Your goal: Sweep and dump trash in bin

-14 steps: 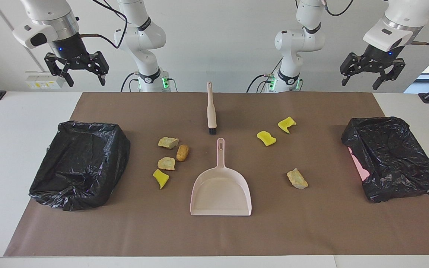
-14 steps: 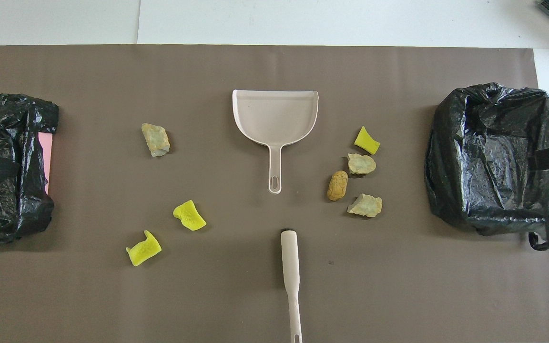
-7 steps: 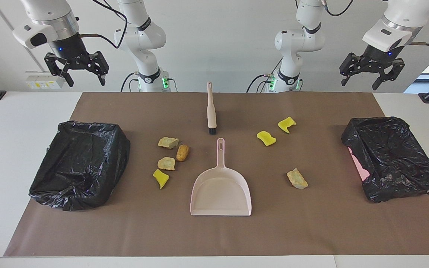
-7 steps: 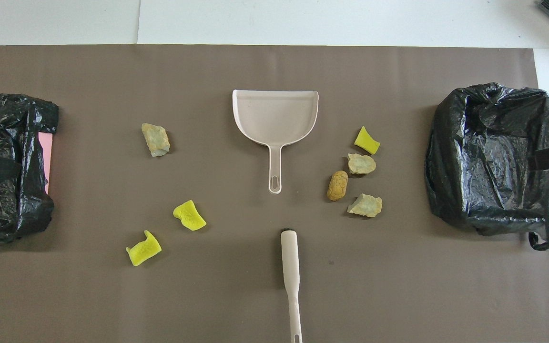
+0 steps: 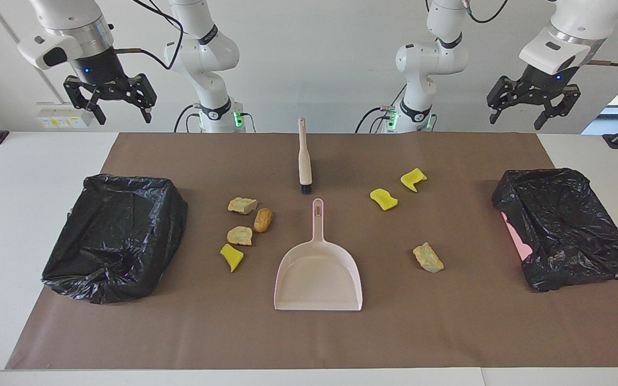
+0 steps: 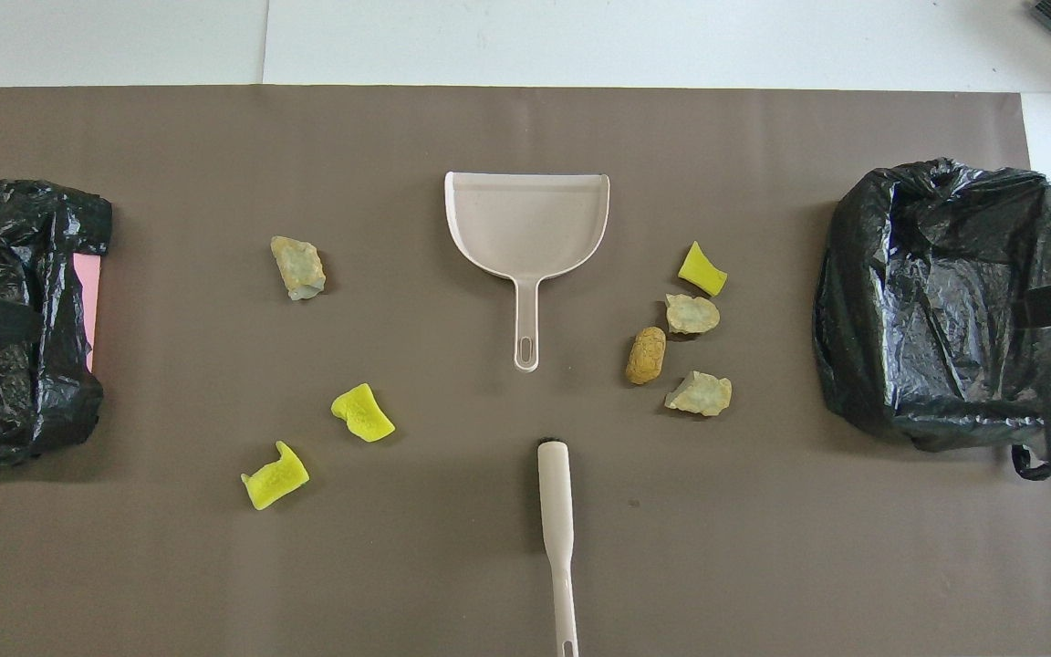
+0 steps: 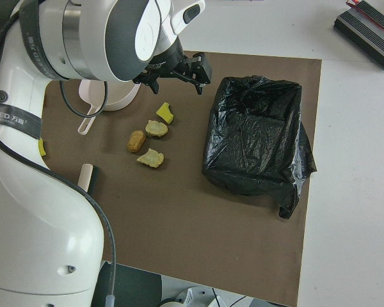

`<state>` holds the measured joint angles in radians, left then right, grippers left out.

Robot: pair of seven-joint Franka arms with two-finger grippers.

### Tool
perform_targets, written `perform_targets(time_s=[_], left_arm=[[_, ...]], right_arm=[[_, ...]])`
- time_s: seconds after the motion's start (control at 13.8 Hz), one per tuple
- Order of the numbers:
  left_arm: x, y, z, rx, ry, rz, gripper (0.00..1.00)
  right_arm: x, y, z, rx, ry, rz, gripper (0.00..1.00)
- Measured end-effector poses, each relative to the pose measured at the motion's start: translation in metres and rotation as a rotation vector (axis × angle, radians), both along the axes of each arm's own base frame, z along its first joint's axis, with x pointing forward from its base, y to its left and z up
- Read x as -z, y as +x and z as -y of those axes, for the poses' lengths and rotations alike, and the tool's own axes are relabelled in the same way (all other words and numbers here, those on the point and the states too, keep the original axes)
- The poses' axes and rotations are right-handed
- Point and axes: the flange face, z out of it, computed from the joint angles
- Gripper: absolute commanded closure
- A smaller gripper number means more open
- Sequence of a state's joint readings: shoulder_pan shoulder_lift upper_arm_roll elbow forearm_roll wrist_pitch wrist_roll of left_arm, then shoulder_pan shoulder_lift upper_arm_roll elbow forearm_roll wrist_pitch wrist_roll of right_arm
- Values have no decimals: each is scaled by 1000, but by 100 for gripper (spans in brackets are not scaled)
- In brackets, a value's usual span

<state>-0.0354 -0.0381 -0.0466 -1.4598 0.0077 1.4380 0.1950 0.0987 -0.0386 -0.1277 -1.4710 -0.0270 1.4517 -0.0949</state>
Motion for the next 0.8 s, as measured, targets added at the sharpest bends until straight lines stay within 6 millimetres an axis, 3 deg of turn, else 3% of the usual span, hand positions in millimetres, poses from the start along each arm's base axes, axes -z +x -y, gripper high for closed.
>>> perform_targets(time_s=[0.29, 0.8], left_arm=[[0, 0, -1, -1, 0, 0, 0], [0, 0, 0, 0, 0, 0, 0]], right_arm=[[25, -2, -4, -11, 3, -28, 0], [82, 26, -21, -42, -2, 20, 0]])
